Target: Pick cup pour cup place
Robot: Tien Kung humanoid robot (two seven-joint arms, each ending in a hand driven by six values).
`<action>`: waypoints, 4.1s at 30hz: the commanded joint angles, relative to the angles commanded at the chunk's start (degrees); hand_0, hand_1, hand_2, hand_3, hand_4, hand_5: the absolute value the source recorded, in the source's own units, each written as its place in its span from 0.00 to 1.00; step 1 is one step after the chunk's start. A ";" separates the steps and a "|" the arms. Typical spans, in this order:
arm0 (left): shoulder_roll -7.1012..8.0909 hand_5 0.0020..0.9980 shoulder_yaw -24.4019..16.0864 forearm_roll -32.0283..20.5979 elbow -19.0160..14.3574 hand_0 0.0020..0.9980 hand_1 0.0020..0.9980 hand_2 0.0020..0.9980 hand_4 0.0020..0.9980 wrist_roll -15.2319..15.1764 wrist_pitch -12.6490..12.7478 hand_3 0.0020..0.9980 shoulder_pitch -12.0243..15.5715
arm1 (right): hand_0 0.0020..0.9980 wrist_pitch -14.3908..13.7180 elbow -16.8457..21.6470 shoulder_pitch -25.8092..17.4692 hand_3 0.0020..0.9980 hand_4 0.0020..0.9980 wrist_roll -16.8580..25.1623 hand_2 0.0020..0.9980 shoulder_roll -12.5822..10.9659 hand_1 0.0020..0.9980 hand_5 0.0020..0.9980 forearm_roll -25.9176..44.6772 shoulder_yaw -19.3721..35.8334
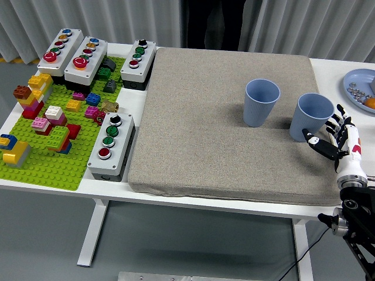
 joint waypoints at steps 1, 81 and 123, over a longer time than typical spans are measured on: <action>0.00 0.97 0.00 0.00 0.00 0.76 0.80 0.85 0.51 0.00 0.00 0.76 -0.01 | 0.84 0.00 -0.05 0.06 0.94 0.88 -0.01 0.86 0.01 0.79 0.18 -0.01 -0.03; 0.11 0.96 0.38 -0.02 0.00 0.76 0.80 0.85 0.51 0.01 -0.05 0.75 -0.29 | 0.84 0.00 -2.76 3.64 0.84 0.87 0.42 0.76 1.55 0.77 0.18 0.96 -1.58; 0.42 0.96 0.47 -0.40 0.00 0.76 0.80 0.85 0.51 -0.01 0.02 0.75 -0.01 | 0.78 0.00 -0.98 5.93 0.69 0.84 -0.79 0.62 -1.55 0.71 0.16 -1.99 -2.28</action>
